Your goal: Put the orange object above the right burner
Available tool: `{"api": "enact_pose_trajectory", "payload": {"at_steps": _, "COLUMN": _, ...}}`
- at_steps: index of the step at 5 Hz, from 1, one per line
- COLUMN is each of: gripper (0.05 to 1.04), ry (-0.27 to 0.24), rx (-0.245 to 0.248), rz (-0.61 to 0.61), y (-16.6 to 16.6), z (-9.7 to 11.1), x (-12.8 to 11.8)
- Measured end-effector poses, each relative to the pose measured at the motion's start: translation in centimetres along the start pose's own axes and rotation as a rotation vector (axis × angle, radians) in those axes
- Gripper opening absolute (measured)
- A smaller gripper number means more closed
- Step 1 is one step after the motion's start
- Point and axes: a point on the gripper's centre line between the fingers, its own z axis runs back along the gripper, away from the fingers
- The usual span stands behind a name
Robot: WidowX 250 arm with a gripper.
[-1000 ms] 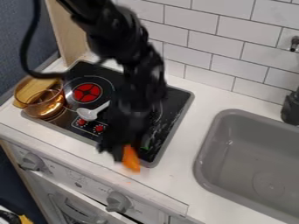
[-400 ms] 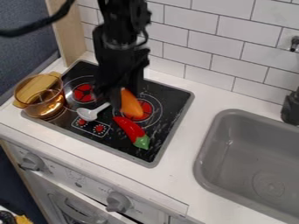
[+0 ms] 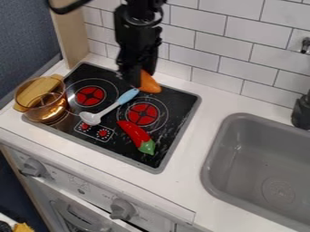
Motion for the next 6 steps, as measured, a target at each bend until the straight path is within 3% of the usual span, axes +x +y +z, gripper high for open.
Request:
{"api": "enact_pose_trajectory", "payload": {"at_steps": 2, "gripper": 0.552, "ry": -0.044, "rx": 0.056, "rz": 0.004, "y": -3.1, "z": -4.1, "x": -0.3}}
{"api": "enact_pose_trajectory", "payload": {"at_steps": 3, "gripper": 0.599, "ry": -0.053, "rx": 0.099, "rz": -0.01, "y": -3.4, "z": -6.0, "x": -0.7}}
{"api": "enact_pose_trajectory", "payload": {"at_steps": 5, "gripper": 1.004, "ry": -0.069, "rx": 0.116, "rz": -0.002, "y": -3.4, "z": -5.9, "x": -0.7}}
{"api": "enact_pose_trajectory", "payload": {"at_steps": 6, "gripper": 1.007, "ry": -0.067, "rx": 0.126, "rz": 0.006, "y": -3.0, "z": -6.1, "x": -0.7}}
